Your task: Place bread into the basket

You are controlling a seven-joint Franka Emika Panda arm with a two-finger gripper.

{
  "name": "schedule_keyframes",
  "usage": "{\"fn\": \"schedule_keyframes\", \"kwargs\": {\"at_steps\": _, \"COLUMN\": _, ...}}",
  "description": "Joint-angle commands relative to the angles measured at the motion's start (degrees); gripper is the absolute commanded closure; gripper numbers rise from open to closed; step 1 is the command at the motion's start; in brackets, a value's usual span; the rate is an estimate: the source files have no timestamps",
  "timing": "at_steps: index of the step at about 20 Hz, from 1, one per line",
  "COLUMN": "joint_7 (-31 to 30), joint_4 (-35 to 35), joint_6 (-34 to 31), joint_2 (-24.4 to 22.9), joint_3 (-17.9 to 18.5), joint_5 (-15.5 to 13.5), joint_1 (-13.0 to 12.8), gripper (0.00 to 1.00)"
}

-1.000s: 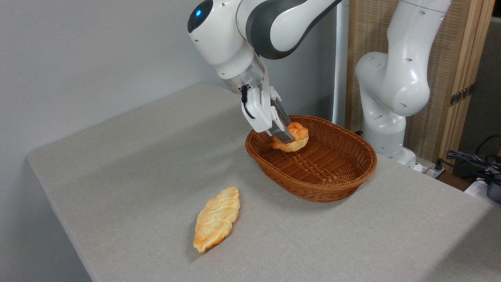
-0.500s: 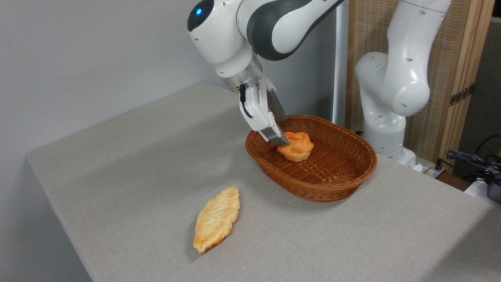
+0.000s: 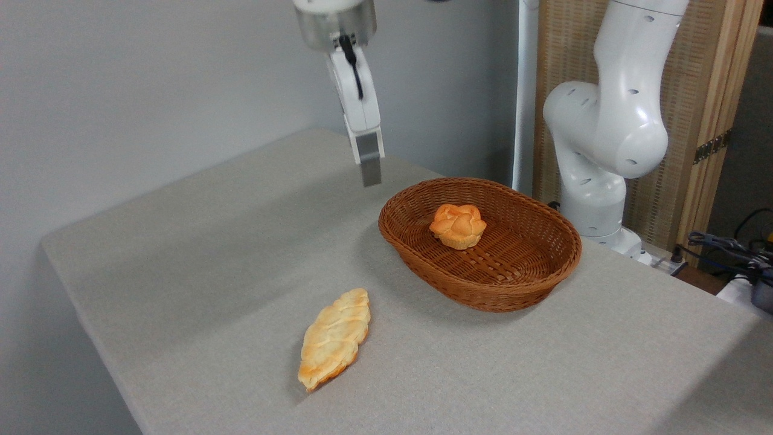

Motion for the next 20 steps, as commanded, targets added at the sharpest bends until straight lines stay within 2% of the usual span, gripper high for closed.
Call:
{"fn": "schedule_keyframes", "kwargs": {"at_steps": 1, "joint_7": -1.4, "joint_4": 6.7, "joint_6": -0.4, "joint_2": 4.3, "joint_3": -0.1, "joint_5": -1.5, "joint_1": 3.6, "gripper": 0.0}}
{"fn": "schedule_keyframes", "kwargs": {"at_steps": 4, "joint_7": -6.9, "joint_4": 12.4, "joint_6": -0.5, "joint_2": 8.2, "joint_3": -0.7, "joint_5": -1.4, "joint_1": 7.2, "gripper": 0.0}}
{"fn": "schedule_keyframes", "kwargs": {"at_steps": 5, "joint_7": -9.3, "joint_4": 14.2, "joint_6": -0.4, "joint_2": 9.8, "joint_3": -1.9, "joint_5": -1.3, "joint_1": 8.2, "gripper": 0.0}}
{"fn": "schedule_keyframes", "kwargs": {"at_steps": 7, "joint_7": -13.4, "joint_4": 16.9, "joint_6": -0.4, "joint_2": 12.6, "joint_3": -6.0, "joint_5": -1.4, "joint_1": 12.7, "gripper": 0.0}}
{"fn": "schedule_keyframes", "kwargs": {"at_steps": 9, "joint_7": -15.3, "joint_4": 17.7, "joint_6": 1.5, "joint_2": 13.6, "joint_3": -12.4, "joint_5": -1.2, "joint_1": 18.0, "gripper": 0.0}}
{"fn": "schedule_keyframes", "kwargs": {"at_steps": 10, "joint_7": -16.7, "joint_4": 17.6, "joint_6": 3.2, "joint_2": 13.6, "joint_3": -13.8, "joint_5": -0.6, "joint_1": 19.1, "gripper": 0.0}}
{"fn": "schedule_keyframes", "kwargs": {"at_steps": 12, "joint_7": -19.9, "joint_4": 17.6, "joint_6": 4.5, "joint_2": 14.3, "joint_3": -14.8, "joint_5": 2.3, "joint_1": 19.2, "gripper": 0.0}}
{"fn": "schedule_keyframes", "kwargs": {"at_steps": 15, "joint_7": -19.0, "joint_4": 17.5, "joint_6": 4.4, "joint_2": 14.5, "joint_3": -15.9, "joint_5": 5.6, "joint_1": 19.0, "gripper": 0.0}}
{"fn": "schedule_keyframes", "kwargs": {"at_steps": 20, "joint_7": -16.6, "joint_4": 17.4, "joint_6": 3.5, "joint_2": 14.4, "joint_3": -15.2, "joint_5": 5.9, "joint_1": 18.6, "gripper": 0.0}}
